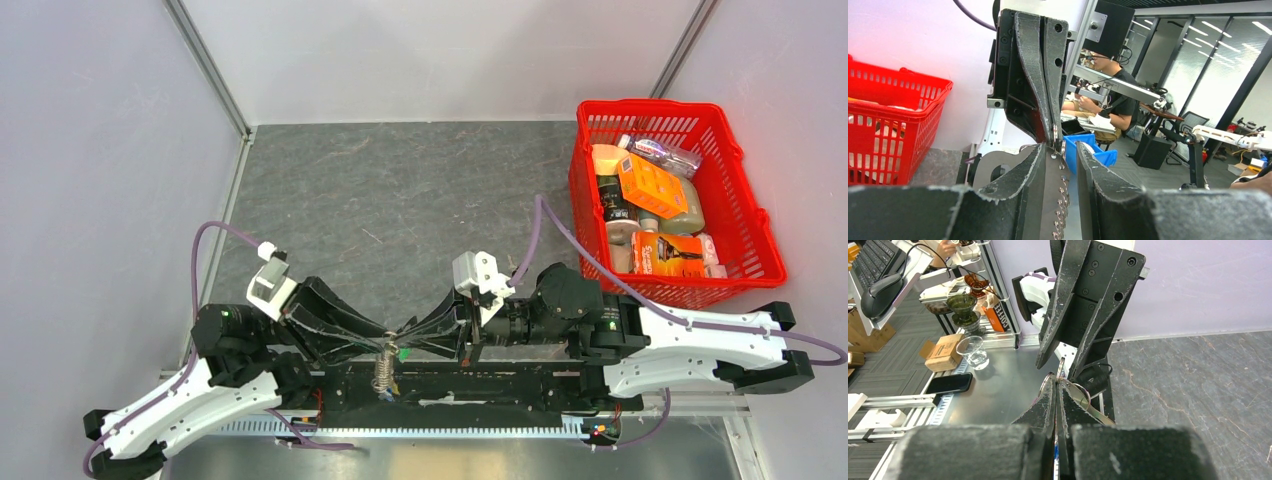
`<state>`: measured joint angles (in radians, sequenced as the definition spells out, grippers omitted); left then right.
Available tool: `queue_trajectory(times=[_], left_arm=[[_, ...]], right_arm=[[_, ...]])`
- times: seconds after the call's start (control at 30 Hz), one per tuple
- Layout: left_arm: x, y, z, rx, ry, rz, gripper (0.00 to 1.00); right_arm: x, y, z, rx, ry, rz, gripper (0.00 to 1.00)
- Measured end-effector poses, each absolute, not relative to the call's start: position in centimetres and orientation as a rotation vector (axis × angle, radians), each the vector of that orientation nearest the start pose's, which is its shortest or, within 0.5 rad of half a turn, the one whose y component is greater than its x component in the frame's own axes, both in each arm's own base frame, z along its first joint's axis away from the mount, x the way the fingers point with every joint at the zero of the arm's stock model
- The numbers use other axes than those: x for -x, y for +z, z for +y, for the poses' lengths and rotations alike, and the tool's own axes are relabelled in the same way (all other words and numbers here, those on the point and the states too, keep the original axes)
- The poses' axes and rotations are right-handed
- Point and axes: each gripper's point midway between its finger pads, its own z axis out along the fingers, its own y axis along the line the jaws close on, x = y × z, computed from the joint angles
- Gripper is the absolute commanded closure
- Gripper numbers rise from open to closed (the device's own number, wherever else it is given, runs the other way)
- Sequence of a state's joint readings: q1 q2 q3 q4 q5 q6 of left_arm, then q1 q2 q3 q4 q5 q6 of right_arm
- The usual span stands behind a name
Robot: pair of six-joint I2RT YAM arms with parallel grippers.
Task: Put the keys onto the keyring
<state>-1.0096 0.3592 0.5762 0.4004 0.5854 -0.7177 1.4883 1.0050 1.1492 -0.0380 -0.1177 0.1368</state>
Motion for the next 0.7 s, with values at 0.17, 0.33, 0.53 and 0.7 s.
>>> queue_trajectory(times=[0.17, 0.33, 0.53, 0.7], left_arm=[[0.32, 41.1, -22.0, -0.783, -1.811, 0.982, 0.65], [0.33, 41.32, -22.02, -0.78, -1.817, 0.973, 0.69], [0.24, 41.31, -22.17, -0.779, -1.819, 0.976, 0.74], [0.17, 41.3, -22.29, -0.779, -1.82, 0.978, 0.78]], right_arm=[[-0.4, 41.49, 36.4, 1.103, 1.376, 1.202, 1.0], [-0.41, 41.8, 36.44, 1.096, 1.379, 1.187, 1.0], [-0.36, 41.97, 36.45, 1.094, 1.384, 1.179, 1.0], [-0.18, 42.01, 36.44, 1.101, 1.391, 1.172, 1.0]])
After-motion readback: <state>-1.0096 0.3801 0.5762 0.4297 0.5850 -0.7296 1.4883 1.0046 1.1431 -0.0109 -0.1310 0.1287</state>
